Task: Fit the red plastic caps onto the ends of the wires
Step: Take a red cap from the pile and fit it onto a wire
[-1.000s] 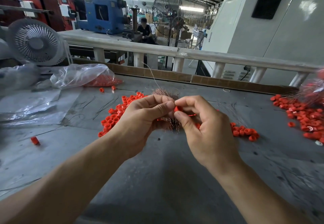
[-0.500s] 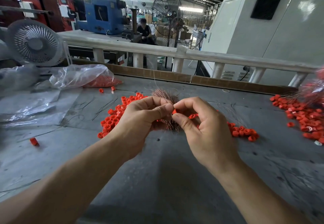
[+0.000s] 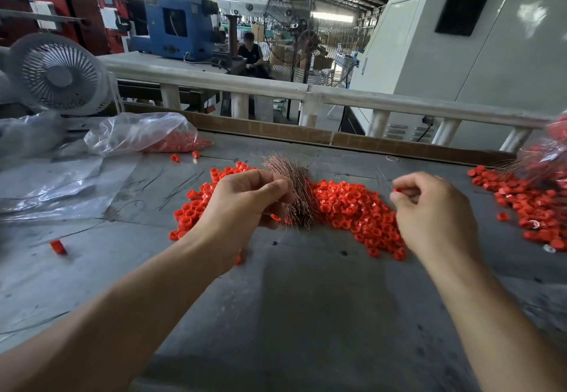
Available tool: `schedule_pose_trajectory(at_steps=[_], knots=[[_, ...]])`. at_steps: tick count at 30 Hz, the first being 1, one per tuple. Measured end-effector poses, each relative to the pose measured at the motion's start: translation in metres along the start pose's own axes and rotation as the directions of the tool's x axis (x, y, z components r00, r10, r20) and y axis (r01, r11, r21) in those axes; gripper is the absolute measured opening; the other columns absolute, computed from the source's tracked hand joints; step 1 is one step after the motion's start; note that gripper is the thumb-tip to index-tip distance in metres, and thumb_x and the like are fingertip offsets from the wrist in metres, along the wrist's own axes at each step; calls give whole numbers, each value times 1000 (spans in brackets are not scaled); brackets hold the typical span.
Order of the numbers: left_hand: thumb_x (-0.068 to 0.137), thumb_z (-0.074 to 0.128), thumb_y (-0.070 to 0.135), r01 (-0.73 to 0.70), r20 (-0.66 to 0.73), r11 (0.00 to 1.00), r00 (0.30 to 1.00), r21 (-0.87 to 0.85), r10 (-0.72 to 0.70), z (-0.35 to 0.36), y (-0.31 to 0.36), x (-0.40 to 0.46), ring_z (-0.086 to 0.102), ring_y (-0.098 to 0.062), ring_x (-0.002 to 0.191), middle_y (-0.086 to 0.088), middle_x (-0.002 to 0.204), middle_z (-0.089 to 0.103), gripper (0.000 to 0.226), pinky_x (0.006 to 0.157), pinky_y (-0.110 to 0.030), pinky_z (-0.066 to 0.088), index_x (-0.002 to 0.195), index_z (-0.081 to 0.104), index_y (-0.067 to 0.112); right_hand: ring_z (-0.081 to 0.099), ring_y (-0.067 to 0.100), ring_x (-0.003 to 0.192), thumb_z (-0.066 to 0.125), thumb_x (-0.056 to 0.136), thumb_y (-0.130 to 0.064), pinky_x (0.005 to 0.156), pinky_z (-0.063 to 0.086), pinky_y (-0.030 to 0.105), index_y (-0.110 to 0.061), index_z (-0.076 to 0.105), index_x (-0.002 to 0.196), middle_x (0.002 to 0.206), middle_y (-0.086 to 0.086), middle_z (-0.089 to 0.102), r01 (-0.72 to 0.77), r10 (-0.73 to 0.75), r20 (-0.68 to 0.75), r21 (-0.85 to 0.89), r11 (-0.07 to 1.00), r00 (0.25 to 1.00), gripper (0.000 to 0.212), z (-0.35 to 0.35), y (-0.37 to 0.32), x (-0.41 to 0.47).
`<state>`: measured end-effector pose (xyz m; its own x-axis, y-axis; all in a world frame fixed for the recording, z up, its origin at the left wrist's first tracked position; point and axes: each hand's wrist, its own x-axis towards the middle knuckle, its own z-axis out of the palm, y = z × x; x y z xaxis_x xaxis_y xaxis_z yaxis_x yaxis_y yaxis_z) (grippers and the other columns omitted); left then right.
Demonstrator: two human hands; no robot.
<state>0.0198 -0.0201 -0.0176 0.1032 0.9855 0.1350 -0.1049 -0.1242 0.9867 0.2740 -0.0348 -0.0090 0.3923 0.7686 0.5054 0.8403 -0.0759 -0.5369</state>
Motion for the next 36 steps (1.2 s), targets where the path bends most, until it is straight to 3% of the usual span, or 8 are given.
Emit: schedule_pose_trajectory(at_steps=[7,11,15,17,20,25,36], knots=[[99,64,10,-18,-35,994,999,109,22,-2,-1,1,64,-10,65,-5,81,76,12,55,-21,52,96,74,4,64,36,110,71,89,-21,97,50,42,-30,75,97,111,6,75,-182,233,132,-315,931,963,13,-11,21,13],[99,63,8,-18,-63,989,998,148,28,-3,-2,2,60,-5,53,-1,71,73,13,43,-14,42,92,73,4,61,35,114,73,86,-22,97,43,41,-31,74,103,113,7,73,-200,280,157,-391,898,947,19,-13,27,17],[97,66,9,-30,-61,968,997,248,46,-4,-4,3,60,-4,54,0,71,74,12,46,-15,43,89,74,12,58,35,117,73,88,-26,97,41,41,-29,73,111,116,8,72,-163,249,155,-428,889,956,23,-13,24,15],[95,69,11,-55,-56,943,995,329,77,-6,-7,4,60,-4,57,0,72,74,12,51,-18,46,88,75,19,59,36,116,72,90,-29,96,43,41,-27,74,111,115,7,73,-84,150,141,-391,916,979,21,-10,19,11],[90,75,18,-119,-54,851,984,512,169,-7,-11,6,63,-5,64,8,75,72,9,63,-26,51,88,76,27,64,35,105,75,88,-25,91,52,41,-24,77,98,102,4,77,42,-20,120,-187,981,993,11,1,4,2],[88,77,22,-153,-33,765,975,626,222,-6,-12,7,65,0,74,15,79,72,8,72,-24,55,87,75,29,67,18,90,79,86,-26,85,54,35,-28,77,86,87,-10,75,154,-172,226,94,984,959,4,24,-21,-18],[91,74,22,-166,-5,719,973,675,229,-5,-13,7,64,2,77,16,82,70,6,70,-17,49,90,76,28,60,18,96,74,92,-27,84,47,32,-23,75,95,98,-6,72,264,-275,220,78,961,936,5,52,-40,-32]])
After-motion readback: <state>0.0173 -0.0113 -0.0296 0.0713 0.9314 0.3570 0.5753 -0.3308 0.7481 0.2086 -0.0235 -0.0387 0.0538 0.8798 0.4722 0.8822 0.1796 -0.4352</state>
